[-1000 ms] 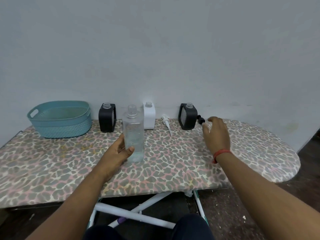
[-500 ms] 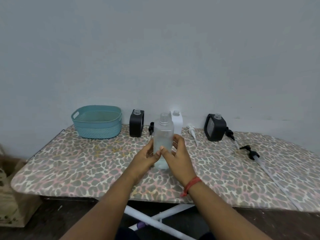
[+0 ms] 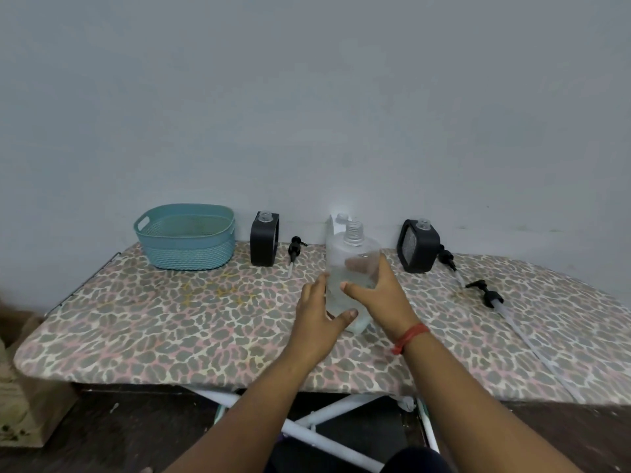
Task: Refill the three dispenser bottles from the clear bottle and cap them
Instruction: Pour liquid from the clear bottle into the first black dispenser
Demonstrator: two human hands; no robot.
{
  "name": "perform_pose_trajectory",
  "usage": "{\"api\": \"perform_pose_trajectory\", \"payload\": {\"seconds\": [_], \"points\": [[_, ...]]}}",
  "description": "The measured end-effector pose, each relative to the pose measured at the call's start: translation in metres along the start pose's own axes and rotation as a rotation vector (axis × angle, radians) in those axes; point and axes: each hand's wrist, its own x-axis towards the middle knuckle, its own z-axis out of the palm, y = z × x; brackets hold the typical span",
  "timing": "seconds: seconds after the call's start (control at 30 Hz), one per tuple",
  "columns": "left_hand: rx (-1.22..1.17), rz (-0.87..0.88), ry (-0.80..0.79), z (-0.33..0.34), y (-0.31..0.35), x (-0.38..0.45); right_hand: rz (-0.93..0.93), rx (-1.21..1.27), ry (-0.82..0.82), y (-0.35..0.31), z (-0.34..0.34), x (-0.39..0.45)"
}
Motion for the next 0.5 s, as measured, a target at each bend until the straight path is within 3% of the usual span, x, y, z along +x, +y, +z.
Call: {"api": "perform_pose_trajectory", "payload": {"seconds": [0.17, 0.5], "points": [[0.037, 0.05, 0.028, 0.019, 0.009, -0.003, 0.027, 0.092, -0.142, -0.002, -0.04, 0.01], [0.064, 0.037, 0.033, 0.031, 0.015, -0.006, 0.094, 0.227, -0.162, 0.022, -0.057, 0.004]]}}
